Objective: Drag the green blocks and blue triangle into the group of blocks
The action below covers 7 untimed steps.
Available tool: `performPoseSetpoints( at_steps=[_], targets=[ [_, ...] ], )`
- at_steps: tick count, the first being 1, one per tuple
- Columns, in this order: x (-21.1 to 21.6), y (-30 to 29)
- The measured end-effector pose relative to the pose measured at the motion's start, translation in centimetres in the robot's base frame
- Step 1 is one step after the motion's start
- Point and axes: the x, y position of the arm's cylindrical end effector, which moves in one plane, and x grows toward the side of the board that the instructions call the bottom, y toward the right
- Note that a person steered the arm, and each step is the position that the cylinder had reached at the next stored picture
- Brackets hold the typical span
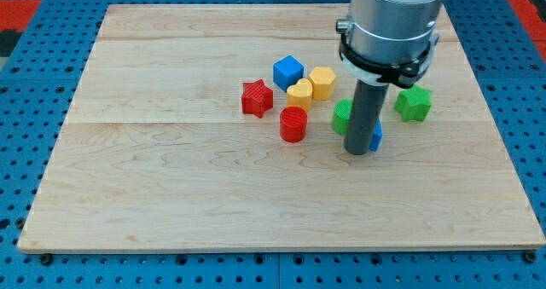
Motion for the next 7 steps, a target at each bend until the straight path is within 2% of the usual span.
performPoseSetpoints(
  at_steps=[1, 2, 3, 4, 5, 6, 7],
  targets=[
    [0.0, 2.7],
    [-2.0, 2.9],
    [0.8, 5.7],
    [-0.2, 9.7],
    [-3.3, 9.6],
    [-3.8, 11.4],
    [-5.4, 10.2]
  ],
)
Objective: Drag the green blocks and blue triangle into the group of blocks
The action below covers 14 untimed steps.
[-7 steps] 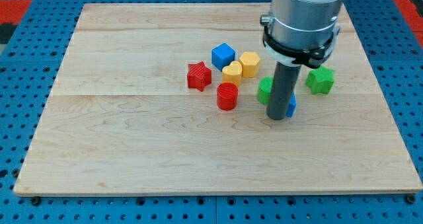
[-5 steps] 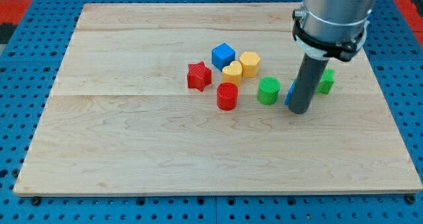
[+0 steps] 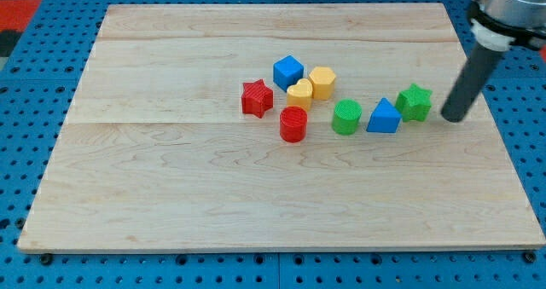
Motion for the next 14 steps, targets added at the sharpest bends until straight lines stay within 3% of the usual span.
performPoseSetpoints(
  at_steps=[1, 3, 4, 6, 7, 8, 9, 10, 12, 13, 14],
  targets=[
    [-0.2, -7.0],
    [0.3, 0.5],
    [3.5, -0.9],
    [1.6, -13.7],
    [3.1, -9.6],
    [-1.0, -2.6],
    [-4.0, -2.3],
    [-4.0, -11.7],
    [1.4, -3.1],
    [6.1, -13.3],
    [6.2, -17.2]
  ],
)
